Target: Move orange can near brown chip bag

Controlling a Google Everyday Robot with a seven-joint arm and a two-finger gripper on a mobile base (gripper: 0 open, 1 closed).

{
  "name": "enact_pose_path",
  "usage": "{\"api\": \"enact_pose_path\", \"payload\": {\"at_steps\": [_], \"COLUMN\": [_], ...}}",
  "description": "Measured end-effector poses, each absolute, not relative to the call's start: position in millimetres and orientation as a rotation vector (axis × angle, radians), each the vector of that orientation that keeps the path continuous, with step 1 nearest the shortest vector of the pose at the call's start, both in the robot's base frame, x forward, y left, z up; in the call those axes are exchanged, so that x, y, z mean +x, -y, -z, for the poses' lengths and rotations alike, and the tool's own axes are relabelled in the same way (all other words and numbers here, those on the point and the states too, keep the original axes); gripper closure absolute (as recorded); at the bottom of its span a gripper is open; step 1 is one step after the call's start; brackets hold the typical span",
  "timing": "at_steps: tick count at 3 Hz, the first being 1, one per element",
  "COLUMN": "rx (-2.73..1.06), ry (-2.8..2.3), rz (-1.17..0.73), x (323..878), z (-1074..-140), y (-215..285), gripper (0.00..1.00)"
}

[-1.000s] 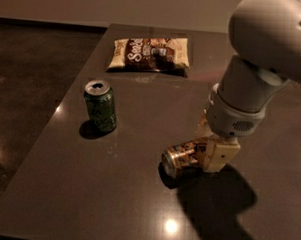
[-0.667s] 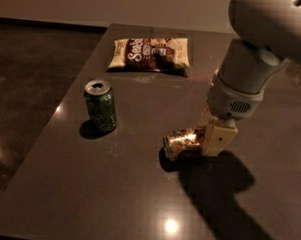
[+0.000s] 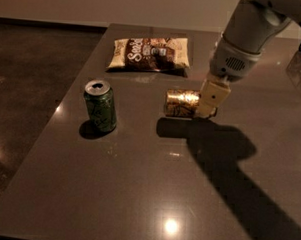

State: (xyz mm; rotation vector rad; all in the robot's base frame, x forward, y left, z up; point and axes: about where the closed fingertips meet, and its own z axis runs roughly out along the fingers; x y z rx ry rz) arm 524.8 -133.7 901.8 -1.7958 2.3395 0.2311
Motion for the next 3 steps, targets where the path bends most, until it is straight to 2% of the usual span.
{"api": "enact_pose_path", "payload": {"at_steps": [3], "rx": [-1.394], "ry": [-2.468], "rz": [-0.145], "x": [620.6], "z": [-892.0], "y": [116.0], "gripper": [1.00]}}
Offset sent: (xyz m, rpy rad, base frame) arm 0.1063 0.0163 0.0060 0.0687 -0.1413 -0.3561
